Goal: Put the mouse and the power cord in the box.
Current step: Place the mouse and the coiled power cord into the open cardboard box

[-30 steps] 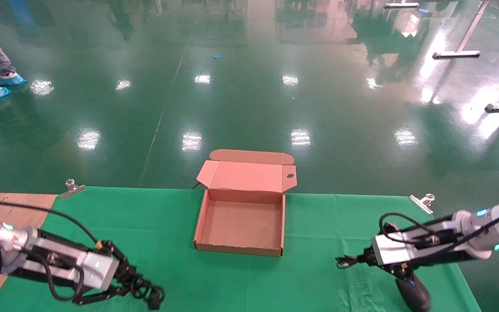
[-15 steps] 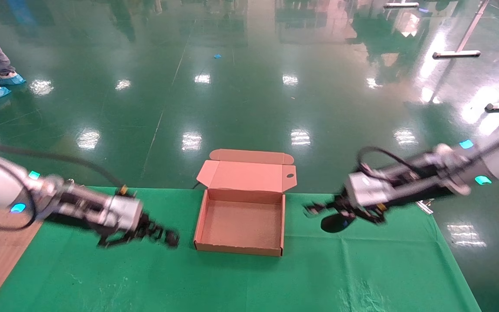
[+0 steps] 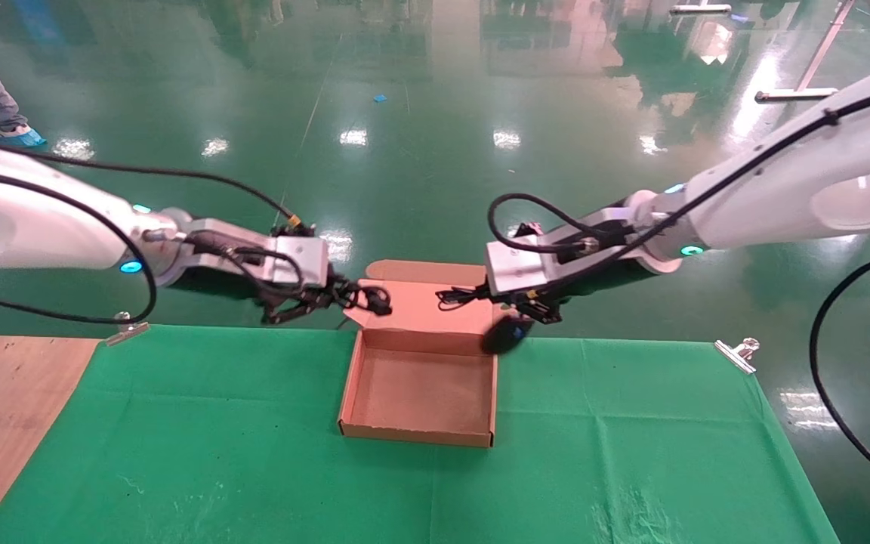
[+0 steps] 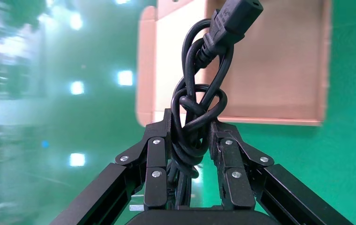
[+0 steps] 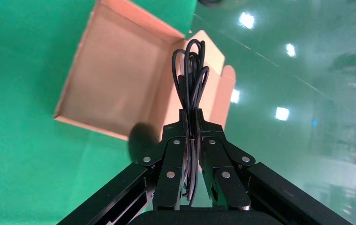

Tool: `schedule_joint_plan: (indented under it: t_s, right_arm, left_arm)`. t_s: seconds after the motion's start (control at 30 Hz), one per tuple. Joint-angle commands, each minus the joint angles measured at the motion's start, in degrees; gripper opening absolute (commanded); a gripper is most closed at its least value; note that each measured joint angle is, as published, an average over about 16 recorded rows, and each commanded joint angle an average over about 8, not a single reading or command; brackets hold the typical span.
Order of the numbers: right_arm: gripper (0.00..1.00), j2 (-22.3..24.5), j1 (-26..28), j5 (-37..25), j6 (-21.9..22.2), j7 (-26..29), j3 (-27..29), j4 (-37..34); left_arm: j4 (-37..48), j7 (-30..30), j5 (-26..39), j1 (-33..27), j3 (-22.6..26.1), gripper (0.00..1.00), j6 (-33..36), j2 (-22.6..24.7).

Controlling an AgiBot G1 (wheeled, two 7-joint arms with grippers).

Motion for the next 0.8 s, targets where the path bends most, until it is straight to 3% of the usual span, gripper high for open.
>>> schedule_joint_plan:
  t_s: [0.03, 0.37, 0.6, 0.8]
  right_arm:
    - [0.0, -1.1, 0.1, -0.1, 1.2, 0.0, -0.1, -0.8]
    - [0.0, -1.0, 0.0, 1.2, 2.4, -2.1, -0.3, -2.7]
    - [0.0, 1.8, 0.4, 2.4, -0.1, -4.6, 0.2, -5.5]
    - [0.0, 5.0, 0.4, 3.2, -2.4, -6.8, 0.7, -7.2]
  left_arm:
    - [-0.3, 0.2, -0.2, -0.1, -0.1, 0.0, -1.2, 0.6]
    - [-3.8, 5.7, -3.4, 5.2, -2.2, 0.0, -7.5, 2.5]
    - [-10.2, 14.2, -12.4, 16.4, -7.7, 0.0, -16.3, 3.2]
    - [-16.7, 18.6, -17.5, 26.0, -8.5, 0.0, -22.9, 3.9]
